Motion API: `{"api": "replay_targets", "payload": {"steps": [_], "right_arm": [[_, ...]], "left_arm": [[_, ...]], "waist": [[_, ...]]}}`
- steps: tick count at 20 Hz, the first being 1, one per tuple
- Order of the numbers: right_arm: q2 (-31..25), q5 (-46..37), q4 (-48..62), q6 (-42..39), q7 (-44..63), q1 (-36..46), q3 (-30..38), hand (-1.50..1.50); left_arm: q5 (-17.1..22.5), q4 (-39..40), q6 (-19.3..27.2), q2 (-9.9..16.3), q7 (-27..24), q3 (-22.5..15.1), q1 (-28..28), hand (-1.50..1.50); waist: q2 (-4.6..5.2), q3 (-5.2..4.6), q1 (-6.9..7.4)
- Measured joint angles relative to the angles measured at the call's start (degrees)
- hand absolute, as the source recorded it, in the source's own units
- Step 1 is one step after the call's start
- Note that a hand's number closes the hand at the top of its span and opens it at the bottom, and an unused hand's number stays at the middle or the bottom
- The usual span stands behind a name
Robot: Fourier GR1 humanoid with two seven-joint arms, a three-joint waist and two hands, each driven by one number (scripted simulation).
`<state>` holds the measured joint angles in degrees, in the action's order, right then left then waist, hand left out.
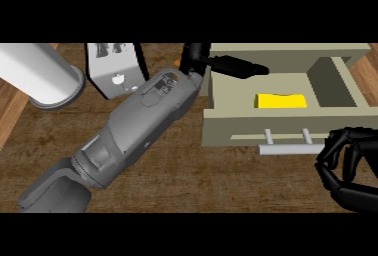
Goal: Pick up the cup, place it into the drawer and close the drawer
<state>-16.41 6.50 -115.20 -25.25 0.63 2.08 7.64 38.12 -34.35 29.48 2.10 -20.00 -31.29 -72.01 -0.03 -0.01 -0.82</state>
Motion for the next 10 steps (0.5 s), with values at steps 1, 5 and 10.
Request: {"api": "replay_targets", "payload": {"steps": [1,5,10], "right_arm": [[-0.7,-1.2,-0.3,-0.2,0.1,-0.1,0.0,1.50],[-1.3,-7.1,-0.8,0.4,-0.2,-0.9,-1.3,1.50],[-0.2,-15.1,0.0,3.5,1.2,-0.1,-4.2,1.50]], "left_arm": [[0.2,-0.9,-0.5,1.1,0.8,0.6,0.0,-1.50],[-0.2,-6.5,-1.0,4.7,3.0,1.8,3.3,-1.50],[-0.1,-15.4,-2.0,10.5,6.5,3.4,8.7,-1.50]], "waist": [[-0.06,-0.01,0.26],[-0.23,0.00,1.09],[-0.33,-0.02,1.89]]}}
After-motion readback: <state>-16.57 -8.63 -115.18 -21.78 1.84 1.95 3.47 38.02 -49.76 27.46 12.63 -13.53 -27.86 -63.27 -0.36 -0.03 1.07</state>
